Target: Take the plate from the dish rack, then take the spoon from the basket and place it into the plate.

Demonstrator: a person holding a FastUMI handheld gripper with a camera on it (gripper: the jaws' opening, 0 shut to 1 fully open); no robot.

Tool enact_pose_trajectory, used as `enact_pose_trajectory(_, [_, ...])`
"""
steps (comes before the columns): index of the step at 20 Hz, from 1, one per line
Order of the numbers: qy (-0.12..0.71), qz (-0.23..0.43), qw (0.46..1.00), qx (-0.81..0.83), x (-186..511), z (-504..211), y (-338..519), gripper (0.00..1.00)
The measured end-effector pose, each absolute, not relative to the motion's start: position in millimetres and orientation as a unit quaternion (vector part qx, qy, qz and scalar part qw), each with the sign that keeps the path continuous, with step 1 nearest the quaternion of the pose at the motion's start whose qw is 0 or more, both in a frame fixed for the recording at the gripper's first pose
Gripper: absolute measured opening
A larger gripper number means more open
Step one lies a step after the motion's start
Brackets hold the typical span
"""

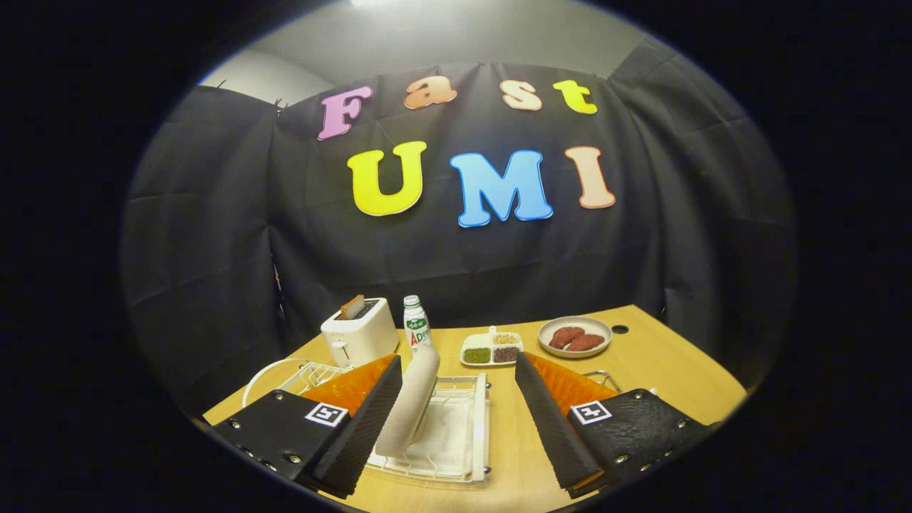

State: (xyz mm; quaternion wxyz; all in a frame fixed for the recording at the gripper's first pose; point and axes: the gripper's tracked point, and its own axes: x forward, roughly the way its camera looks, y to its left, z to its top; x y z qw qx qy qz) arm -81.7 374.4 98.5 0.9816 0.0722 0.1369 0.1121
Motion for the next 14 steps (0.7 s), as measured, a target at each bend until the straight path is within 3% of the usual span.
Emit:
enact_pose_trajectory(8, [0.269,0.109,0.946,0.146,-45,21,420,0.94])
enact_pose_trajectory(11, [0.303,0.11,0.934,0.156,-37,6,431,0.81])
enact_pose_trajectory(12, [0.307,0.113,0.931,0.16,-36,3,435,0.81])
enact_pose_trajectory(14, [0.31,0.118,0.928,0.167,-35,5,443,0.69])
